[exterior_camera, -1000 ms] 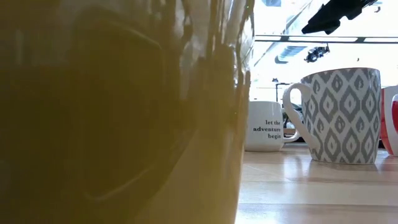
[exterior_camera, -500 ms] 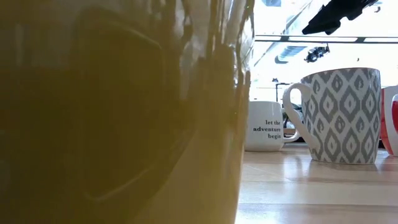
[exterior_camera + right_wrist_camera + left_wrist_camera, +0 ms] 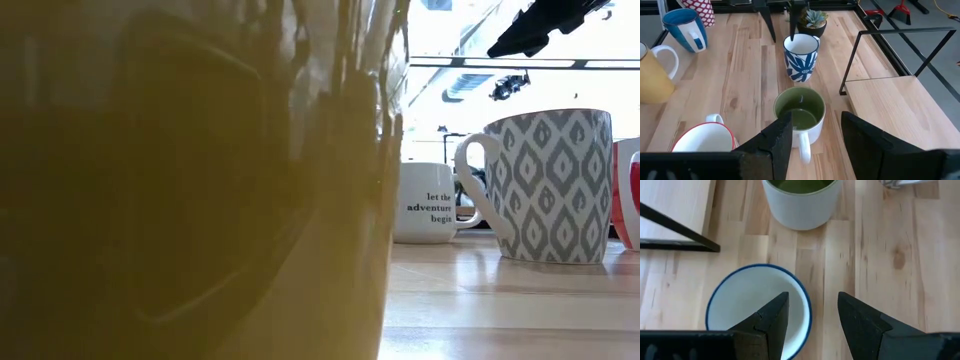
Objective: Place coffee mugs
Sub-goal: Put the white blue mug on the shelf
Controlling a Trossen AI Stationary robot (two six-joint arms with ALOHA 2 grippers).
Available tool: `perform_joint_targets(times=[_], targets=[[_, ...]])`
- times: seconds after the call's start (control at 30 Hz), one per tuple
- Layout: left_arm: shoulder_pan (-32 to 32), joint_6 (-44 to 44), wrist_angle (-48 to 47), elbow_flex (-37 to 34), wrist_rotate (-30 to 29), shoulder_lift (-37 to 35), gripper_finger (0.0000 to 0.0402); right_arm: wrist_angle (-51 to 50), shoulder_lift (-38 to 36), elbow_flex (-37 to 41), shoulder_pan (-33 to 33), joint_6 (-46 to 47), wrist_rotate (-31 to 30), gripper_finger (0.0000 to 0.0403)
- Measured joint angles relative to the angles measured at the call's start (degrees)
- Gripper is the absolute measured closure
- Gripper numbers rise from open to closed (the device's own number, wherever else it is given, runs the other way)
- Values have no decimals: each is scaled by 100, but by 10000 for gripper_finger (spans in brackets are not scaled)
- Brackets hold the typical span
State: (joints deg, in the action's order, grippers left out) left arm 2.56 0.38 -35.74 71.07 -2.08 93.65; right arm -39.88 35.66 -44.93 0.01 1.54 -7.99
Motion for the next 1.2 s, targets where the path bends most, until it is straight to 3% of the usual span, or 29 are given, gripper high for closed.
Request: perform_joint_targets(times=[0.3, 0.5, 1.2], targets=[[-3, -421, -15, 0, -305, 0, 243, 2, 0, 0, 0, 2, 0, 245], [-39, -81, -123, 0, -182, 4, 243, 5, 1, 0, 0, 0, 0, 245], [-27, -118, -108, 0, -315, 444, 243, 66, 2, 0, 0, 59, -199, 245]])
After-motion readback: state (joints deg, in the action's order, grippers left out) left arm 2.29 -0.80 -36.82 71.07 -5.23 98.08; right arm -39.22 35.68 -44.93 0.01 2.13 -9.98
